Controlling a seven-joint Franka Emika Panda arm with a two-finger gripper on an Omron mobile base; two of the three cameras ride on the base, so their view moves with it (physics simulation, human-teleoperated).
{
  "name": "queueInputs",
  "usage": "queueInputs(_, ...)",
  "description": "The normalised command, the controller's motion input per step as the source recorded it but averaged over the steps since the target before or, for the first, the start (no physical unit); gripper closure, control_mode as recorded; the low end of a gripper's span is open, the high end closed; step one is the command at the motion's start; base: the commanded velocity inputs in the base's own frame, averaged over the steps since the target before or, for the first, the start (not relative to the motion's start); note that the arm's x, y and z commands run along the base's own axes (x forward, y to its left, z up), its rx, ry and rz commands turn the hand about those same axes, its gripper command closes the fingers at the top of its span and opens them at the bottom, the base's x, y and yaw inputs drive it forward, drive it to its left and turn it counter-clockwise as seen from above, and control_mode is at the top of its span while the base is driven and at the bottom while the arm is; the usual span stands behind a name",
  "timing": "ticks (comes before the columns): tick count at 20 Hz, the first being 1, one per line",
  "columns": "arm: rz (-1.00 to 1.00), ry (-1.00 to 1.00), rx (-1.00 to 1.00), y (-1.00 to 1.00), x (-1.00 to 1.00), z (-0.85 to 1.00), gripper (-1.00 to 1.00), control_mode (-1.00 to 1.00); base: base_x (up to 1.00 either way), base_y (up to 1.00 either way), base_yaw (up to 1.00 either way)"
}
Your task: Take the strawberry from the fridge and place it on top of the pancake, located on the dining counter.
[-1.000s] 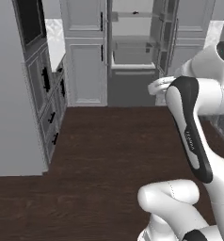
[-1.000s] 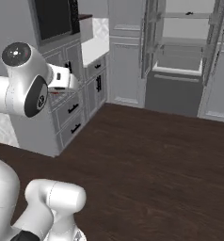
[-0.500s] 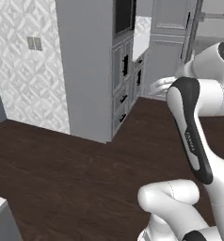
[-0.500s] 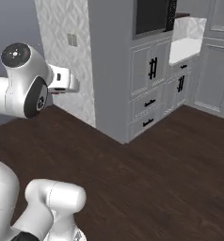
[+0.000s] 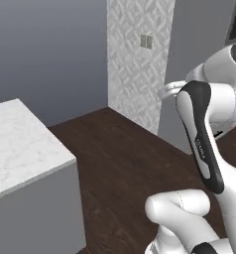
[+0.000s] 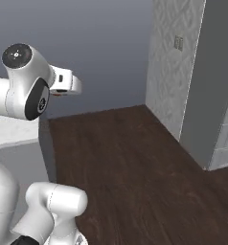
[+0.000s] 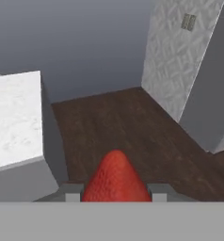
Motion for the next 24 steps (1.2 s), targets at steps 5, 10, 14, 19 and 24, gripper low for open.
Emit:
queueInputs(5,0.00,0.00,0.00,0.00,0.00,0.00,1.00,1.00,0.84,-0.68,0.60)
queueInputs(10,0.00,0.00,0.00,0.00,0.00,0.00,1.00,1.00,1.00,-0.95,0.34)
queueInputs(14,0.00,0.00,0.00,0.00,0.00,0.00,1.00,1.00,1.00,-0.97,0.27)
queueInputs(19,0.00,0.00,0.00,0.00,0.00,0.00,1.00,1.00,1.00,-0.52,0.40)
queueInputs(24,0.00,0.00,0.00,0.00,0.00,0.00,1.00,1.00,1.00,-0.14,0.54)
